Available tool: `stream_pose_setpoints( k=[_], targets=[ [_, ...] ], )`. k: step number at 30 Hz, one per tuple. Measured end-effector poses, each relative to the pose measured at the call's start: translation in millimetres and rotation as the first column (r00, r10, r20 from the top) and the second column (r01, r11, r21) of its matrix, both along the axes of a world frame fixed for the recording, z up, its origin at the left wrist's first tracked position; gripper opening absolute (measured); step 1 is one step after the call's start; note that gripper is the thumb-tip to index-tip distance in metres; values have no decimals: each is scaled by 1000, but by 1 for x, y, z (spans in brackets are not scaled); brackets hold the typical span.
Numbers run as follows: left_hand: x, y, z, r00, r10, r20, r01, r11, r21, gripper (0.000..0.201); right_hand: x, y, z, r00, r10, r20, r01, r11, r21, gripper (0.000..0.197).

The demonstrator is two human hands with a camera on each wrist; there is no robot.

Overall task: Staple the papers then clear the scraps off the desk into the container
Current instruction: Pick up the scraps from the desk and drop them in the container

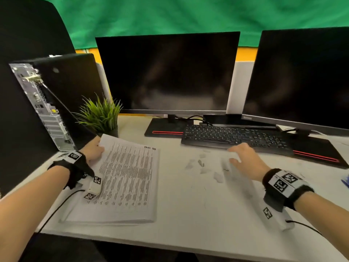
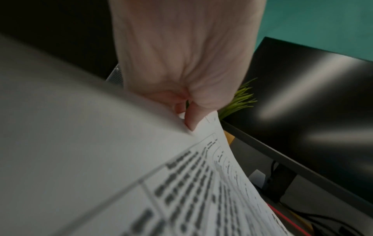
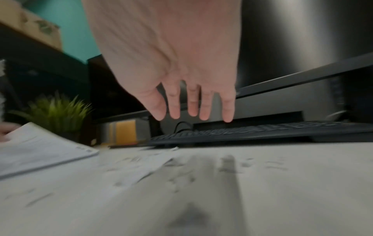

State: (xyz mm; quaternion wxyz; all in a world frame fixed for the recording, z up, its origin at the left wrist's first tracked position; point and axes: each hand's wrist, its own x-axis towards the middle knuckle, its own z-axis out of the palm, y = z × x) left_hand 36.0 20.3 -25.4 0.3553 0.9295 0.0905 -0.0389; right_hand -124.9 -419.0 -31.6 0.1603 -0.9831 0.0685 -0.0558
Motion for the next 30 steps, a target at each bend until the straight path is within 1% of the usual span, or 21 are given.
stream_pose_setpoints(
  k=[1, 3, 4, 6, 8, 10, 11, 12, 14, 15, 16, 18, 19, 21, 22, 23, 25, 26, 27, 29, 30],
  targets=[
    [5, 3, -4, 1000, -23, 12, 22, 999, 42, 37, 6, 9, -4, 998, 56, -34, -56, 998, -5, 38],
    [12, 7, -6, 996, -87, -11, 87, 985, 149, 38, 18, 28, -10, 982, 152, -115, -152, 988, 6, 38],
    [14, 8, -3, 994, -101, -30, 105, 975, 195, 38, 26, 37, -12, 970, 189, -151, -188, 982, 16, 39],
    [18, 7, 1, 992, -110, -56, 121, 956, 266, 39, 42, 51, -14, 949, 224, -223, -236, 971, -30, 46],
    [18, 1, 7, 996, -59, -62, 77, 939, 336, 44, 58, 59, -13, 938, 191, -288, -228, 968, -103, 51],
    [13, -7, 13, 997, 21, -71, 10, 914, 406, 50, 73, 62, -10, 940, 129, -315, -164, 983, -85, 45],
    [8, -14, 15, 998, 31, -60, -1, 895, 447, 50, 80, 61, -10, 941, 117, -317, -150, 985, -83, 42],
    [0, -24, 18, 1000, 3, -28, 11, 876, 482, 49, 83, 62, -8, 937, 111, -332, -146, 986, -82, 40],
    [-18, -51, 20, 983, -170, 67, 103, 818, 566, 46, 89, 63, -10, 927, 115, -358, -152, 986, -75, 38],
    [-30, -68, 20, 961, -256, 104, 151, 803, 577, 43, 88, 65, -11, 919, 129, -373, -170, 982, -80, 38],
    [-43, -86, 19, 939, -324, 117, 210, 807, 551, 39, 85, 69, -12, 910, 151, -387, -200, 976, -88, 37],
    [-70, -122, 12, 891, -446, 85, 364, 813, 455, 33, 72, 75, -14, 879, 217, -425, -279, 956, -90, 36],
    [-83, -137, 8, 858, -512, 40, 449, 786, 426, 33, 62, 75, -15, 860, 255, -442, -323, 942, -86, 37],
    [-105, -166, -1, 766, -640, -62, 607, 687, 399, 39, 38, 71, -16, 821, 323, -470, -403, 912, -77, 38],
    [-112, -180, -5, 718, -689, -97, 664, 637, 392, 42, 24, 67, -15, 803, 350, -482, -434, 898, -70, 38],
    [-115, -192, -9, 681, -721, -124, 702, 596, 390, 45, 9, 62, -14, 785, 371, -496, -462, 884, -70, 40],
    [-115, -214, -17, 641, -746, -178, 740, 541, 399, 52, -21, 48, -8, 763, 384, -520, -491, 867, -80, 44],
    [-112, -224, -20, 641, -738, -209, 744, 530, 407, 57, -33, 39, -6, 762, 389, -517, -491, 868, -70, 45],
    [-109, -233, -23, 658, -714, -239, 734, 536, 418, 63, -43, 28, -3, 770, 397, -500, -482, 875, -48, 45],
    [-103, -248, -28, 714, -628, -308, 694, 579, 428, 73, -55, 4, 4, 811, 382, -443, -424, 906, 5, 44],
    [-101, -256, -30, 740, -577, -346, 671, 597, 440, 76, -57, -10, 7, 845, 341, -411, -369, 929, 13, 44]
  ],
)
